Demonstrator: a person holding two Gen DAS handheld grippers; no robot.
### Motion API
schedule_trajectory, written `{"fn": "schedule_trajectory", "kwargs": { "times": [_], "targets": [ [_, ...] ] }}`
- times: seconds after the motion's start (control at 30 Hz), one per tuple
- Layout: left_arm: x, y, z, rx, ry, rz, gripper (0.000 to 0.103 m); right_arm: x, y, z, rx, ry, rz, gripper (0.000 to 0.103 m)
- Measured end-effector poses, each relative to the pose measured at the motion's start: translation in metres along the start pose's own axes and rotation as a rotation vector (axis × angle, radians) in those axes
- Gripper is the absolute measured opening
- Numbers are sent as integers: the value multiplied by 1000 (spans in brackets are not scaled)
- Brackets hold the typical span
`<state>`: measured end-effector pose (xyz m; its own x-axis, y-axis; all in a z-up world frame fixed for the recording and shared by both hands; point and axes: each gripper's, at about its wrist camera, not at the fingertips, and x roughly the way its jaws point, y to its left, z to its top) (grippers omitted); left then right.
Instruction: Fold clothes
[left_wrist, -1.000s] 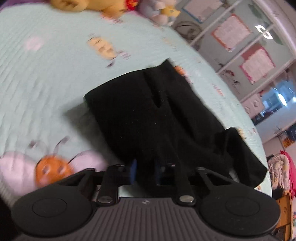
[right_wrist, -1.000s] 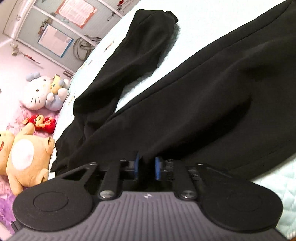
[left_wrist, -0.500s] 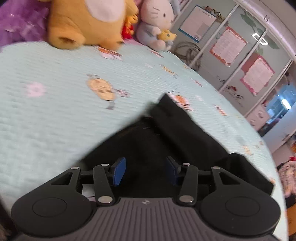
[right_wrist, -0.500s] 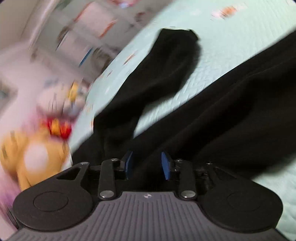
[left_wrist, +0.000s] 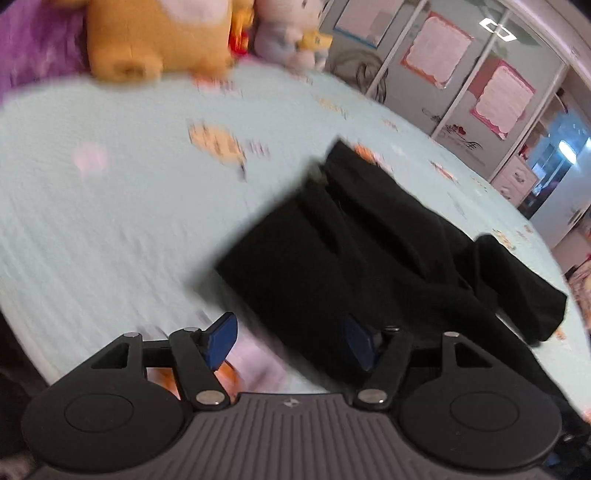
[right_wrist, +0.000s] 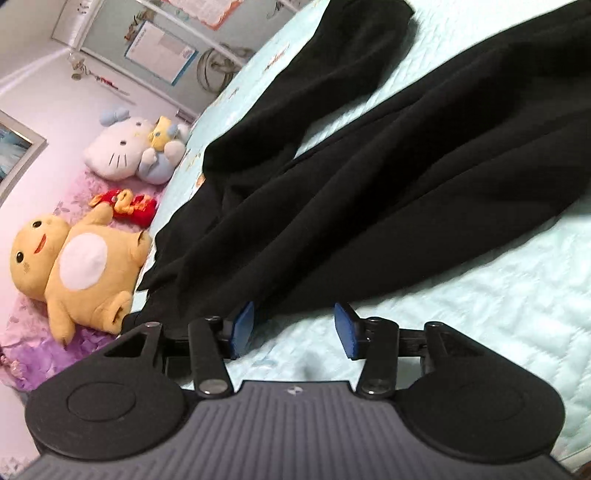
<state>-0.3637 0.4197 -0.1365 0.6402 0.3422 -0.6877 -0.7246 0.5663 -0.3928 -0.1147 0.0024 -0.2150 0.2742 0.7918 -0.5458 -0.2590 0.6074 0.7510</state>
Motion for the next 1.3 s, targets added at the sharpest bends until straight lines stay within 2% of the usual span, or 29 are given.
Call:
{"fn": "schedule_trajectory", "kwargs": {
  "times": [0.07,0.13,0.23,0.3,0.43,0.5,0.53,0.6,0.67,0.77,0.87,0.93,1.0,1.07,1.17,1.3],
  "targets": [
    [12,-4,-2,-42,23,-7,64,8,3,-4,-3,33,-4,51],
    [14,-8,6,-68,7,-33,55,17,8,-7,-12,67,-10,51],
    [5,-22,29,-82,-35,-86,53,39,22,-5,-53,124,-15,51],
    [2,-36,51,-80,-61,-116,53,52,37,5,-93,143,22,51],
    [13,-59,85,-74,-63,-158,57,69,63,47,-70,2,39,52],
    [26,-63,91,-74,-23,-167,58,70,73,57,-61,-18,23,52],
    [33,-64,91,-69,-2,-163,58,67,80,52,-91,-12,55,52],
    [45,-63,86,-59,16,-143,58,68,94,24,-206,59,110,57],
    [46,-59,77,-77,18,-123,56,79,103,-7,-316,134,97,57],
    [24,-48,56,-90,-18,-163,57,111,101,-24,-314,253,102,57],
    [0,-36,39,-73,-33,-152,58,136,106,-10,-267,252,101,56],
    [-13,-29,27,-61,-42,-140,59,142,112,19,-201,193,133,55],
    [-21,-19,16,-67,-46,-133,60,142,110,52,-83,104,169,55],
    [-23,-9,6,-80,-42,-128,62,143,101,72,16,63,187,56],
    [-10,1,-2,-106,-9,-119,62,141,85,68,77,121,182,56],
    [10,11,-6,-151,27,-98,62,119,77,35,33,159,178,56]
  ]
}}
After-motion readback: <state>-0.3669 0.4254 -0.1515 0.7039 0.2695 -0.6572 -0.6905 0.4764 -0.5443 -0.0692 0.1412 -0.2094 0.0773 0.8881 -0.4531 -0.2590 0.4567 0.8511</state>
